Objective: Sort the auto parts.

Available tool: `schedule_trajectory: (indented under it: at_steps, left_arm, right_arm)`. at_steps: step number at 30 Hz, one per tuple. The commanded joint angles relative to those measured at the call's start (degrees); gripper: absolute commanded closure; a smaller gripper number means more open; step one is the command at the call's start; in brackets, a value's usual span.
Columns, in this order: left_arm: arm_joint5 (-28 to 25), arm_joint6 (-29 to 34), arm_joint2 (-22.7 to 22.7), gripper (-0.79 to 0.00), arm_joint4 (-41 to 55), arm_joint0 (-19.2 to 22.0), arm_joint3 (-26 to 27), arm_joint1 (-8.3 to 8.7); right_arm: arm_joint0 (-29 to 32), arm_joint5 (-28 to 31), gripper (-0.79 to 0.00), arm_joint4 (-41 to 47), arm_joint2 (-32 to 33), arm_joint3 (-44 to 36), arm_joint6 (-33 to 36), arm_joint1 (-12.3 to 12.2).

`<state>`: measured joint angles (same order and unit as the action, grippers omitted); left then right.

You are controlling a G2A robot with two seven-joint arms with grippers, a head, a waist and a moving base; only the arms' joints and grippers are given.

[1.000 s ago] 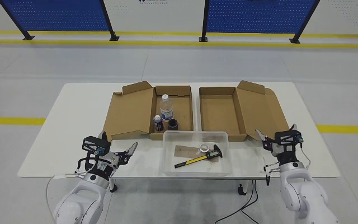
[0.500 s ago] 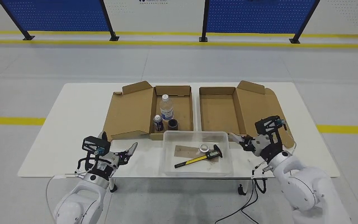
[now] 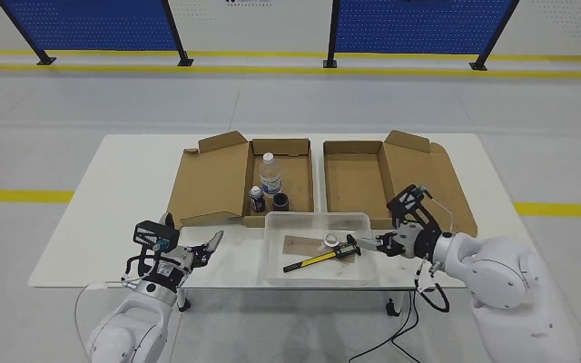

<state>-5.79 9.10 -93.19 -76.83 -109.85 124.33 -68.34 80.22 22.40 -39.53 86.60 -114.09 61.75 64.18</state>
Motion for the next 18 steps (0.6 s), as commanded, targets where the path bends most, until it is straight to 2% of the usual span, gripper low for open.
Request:
schedule_trajectory:
  at_steps: [1,5,11,18]
  left_arm:
    - [0.0,-0.01,0.0,-0.785,0.0,0.0,0.0,0.0]
    - [0.0,-0.01,0.0,-0.785,0.0,0.0,0.0,0.0]
    - [0.0,-0.01,0.0,-0.785,0.0,0.0,0.0,0.0]
    - [0.0,-0.01,0.0,-0.785,0.0,0.0,0.0,0.0]
  right_arm:
    - [-2.72,-0.77,-0.785,-2.5,-2.03,1.57,0.09,0.03]
    - [-9.43,-5.28,-0.785,-5.85,-6.4,3.88,0.83,0.36]
    - [-19.4,-8.15,-0.785,-13.22,-14.62,9.99,1.08,1.19]
    - [-25.98,-9.21,-0.785,-20.04,-23.72,19.17,-2.21,2.6]
